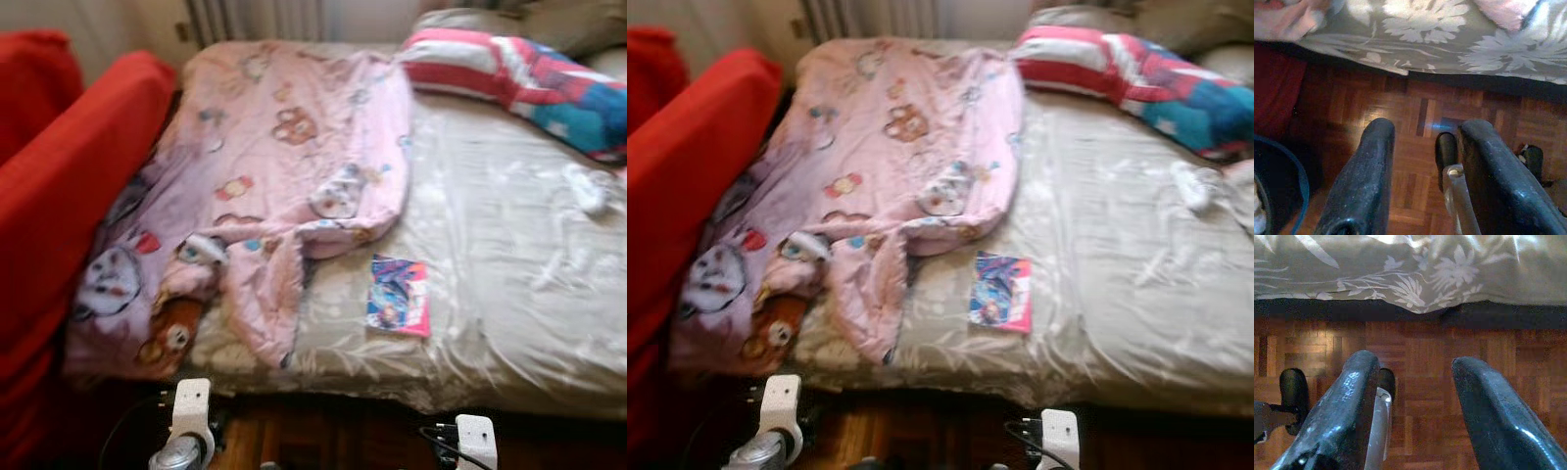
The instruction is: Clean up the room
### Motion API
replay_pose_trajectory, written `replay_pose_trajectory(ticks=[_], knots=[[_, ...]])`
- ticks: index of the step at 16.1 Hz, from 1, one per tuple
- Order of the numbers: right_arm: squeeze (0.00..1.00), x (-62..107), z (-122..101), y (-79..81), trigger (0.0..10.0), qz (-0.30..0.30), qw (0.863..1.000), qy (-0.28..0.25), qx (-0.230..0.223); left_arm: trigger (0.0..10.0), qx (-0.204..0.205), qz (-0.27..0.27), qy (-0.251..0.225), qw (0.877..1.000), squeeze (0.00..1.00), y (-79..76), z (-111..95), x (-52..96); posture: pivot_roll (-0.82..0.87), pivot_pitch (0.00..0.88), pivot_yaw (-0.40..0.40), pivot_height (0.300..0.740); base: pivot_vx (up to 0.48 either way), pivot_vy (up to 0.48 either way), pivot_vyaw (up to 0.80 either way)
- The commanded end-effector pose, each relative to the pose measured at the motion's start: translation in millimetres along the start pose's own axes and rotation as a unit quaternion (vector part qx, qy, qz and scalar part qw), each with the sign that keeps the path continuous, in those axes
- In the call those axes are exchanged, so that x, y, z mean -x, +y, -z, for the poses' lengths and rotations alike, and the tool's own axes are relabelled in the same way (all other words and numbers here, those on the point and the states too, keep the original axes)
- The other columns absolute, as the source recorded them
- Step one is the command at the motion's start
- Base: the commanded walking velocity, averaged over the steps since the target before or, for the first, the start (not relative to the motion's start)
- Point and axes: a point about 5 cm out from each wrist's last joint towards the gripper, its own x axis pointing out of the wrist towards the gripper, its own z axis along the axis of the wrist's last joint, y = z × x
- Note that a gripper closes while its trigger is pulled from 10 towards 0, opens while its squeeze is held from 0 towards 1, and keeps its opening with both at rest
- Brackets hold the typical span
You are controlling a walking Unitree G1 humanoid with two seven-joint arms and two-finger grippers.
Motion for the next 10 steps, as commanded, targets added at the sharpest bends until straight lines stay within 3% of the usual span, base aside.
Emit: replay_pose_trajectory(ticks=[1, 10], knots=[[0.00, 2.3, 7.9, -1.2, 10.0, 0.005, 1.000, 0.012, -0.011, 10.0, 0.003, -0.004, 0.016, 1.000, 0.00, 2.9, 12.2, 3.3, 0.03, 0.193, 0.038, 0.740, 0.000, 0.000, 0.80], [0.00, 1.4, 4.6, -2.1, 10.0, 0.009, 1.000, 0.005, -0.021, 10.0, 0.006, 0.003, 0.006, 1.000, 0.00, -0.5, 6.0, 1.6, 0.03, 0.194, 0.039, 0.740, 0.000, 0.000, 0.00]])
